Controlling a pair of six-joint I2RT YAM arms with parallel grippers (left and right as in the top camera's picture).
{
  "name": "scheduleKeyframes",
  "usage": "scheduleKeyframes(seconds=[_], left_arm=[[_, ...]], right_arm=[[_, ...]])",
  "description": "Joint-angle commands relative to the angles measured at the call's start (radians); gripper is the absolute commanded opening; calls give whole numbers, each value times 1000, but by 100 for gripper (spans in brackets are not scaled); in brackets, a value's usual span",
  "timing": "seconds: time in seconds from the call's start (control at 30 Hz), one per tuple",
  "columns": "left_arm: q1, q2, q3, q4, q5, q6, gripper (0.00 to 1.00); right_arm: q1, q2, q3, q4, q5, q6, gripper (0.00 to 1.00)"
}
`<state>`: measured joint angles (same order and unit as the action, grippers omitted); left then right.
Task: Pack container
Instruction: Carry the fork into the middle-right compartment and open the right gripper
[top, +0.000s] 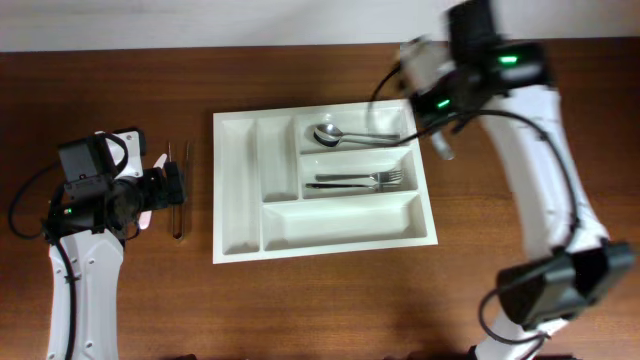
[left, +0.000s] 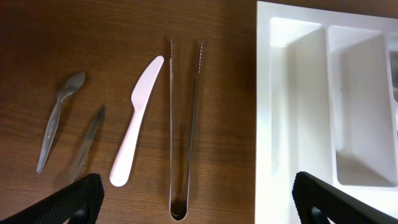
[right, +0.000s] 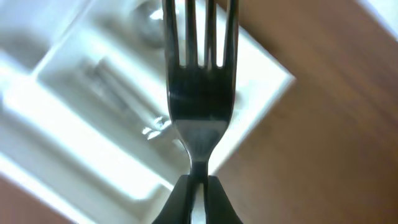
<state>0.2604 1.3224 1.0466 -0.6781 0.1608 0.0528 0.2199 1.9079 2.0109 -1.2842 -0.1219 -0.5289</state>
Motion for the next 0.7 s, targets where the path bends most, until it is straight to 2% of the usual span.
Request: scheduleKeyframes(seconds=[0.0,0.23,0.6,0.67], left_arm=[[5,5,22,-1,-4,16,99],[5,5,22,-1,-4,16,99],[5,5,22,-1,-4,16,99],[5,5,22,-1,-4,16,99]], right_arm=[[89,91,-18,-29,-2,-356,4],[174,214,-18,-35,-2,-681,4],[182,338,-19,19,-25,-694,4],[186,337,-19,37,-23,-679,9]])
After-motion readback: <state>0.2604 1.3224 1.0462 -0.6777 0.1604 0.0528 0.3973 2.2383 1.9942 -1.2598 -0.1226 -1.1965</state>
